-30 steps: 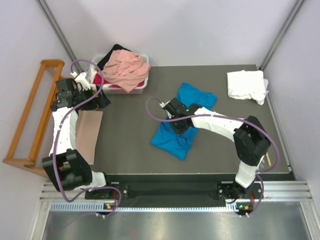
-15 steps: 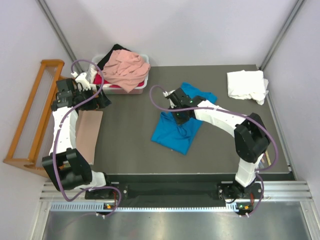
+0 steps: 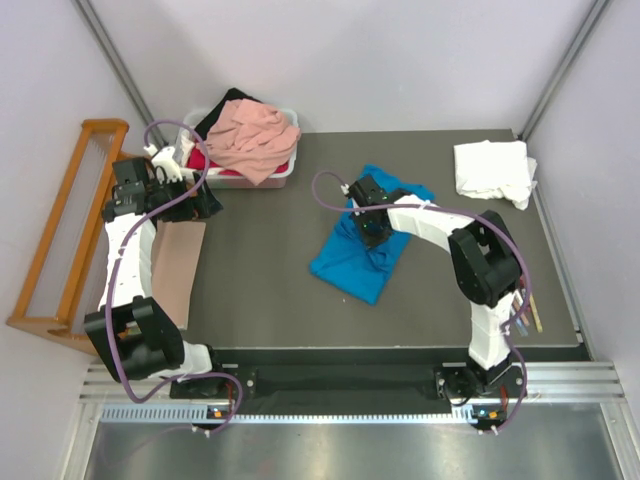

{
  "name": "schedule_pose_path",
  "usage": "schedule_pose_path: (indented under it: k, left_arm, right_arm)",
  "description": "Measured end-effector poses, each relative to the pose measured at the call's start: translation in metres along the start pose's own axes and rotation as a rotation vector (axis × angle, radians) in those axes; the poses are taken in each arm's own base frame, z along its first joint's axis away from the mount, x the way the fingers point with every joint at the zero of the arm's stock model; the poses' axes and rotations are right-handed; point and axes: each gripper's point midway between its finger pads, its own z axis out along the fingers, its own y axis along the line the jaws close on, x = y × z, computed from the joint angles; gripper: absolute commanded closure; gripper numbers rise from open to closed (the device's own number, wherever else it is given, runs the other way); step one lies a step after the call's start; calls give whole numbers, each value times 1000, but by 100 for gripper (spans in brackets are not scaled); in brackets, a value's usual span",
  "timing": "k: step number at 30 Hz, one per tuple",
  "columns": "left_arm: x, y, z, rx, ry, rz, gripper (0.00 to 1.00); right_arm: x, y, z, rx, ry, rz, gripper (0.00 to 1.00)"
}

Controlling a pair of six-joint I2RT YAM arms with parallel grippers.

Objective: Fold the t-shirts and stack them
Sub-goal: Fold the tshirt

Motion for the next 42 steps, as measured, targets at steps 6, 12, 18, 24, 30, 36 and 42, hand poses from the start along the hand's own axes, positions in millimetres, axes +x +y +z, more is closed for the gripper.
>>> schedule_pose_path:
  k: [6, 12, 18, 24, 30, 36, 42]
  left_arm:
    - [4, 0, -1, 1, 14, 10, 1]
    - [8, -1, -1, 6, 29, 10, 1]
    - [10, -2, -2, 14, 36, 12, 1]
    - [12, -7, -2, 41, 47, 20, 1]
    - [34, -49, 12, 141, 142, 128, 1]
    - [85, -121, 40, 296, 298, 310, 2]
    - [123, -141, 71, 343, 412, 370, 1]
  right_arm:
    - [1, -15, 11, 55, 24, 11, 63]
    - [-23, -49, 3, 173, -34, 55, 62]
    - [-54, -86, -14, 276, -109, 115, 62]
    - [-56, -87, -26, 278, -131, 139, 61]
    - [-39, -42, -70, 147, -200, 137, 43]
    - [19, 34, -101, -36, -226, 95, 25]
    - [100, 50, -73, -55, -81, 141, 41]
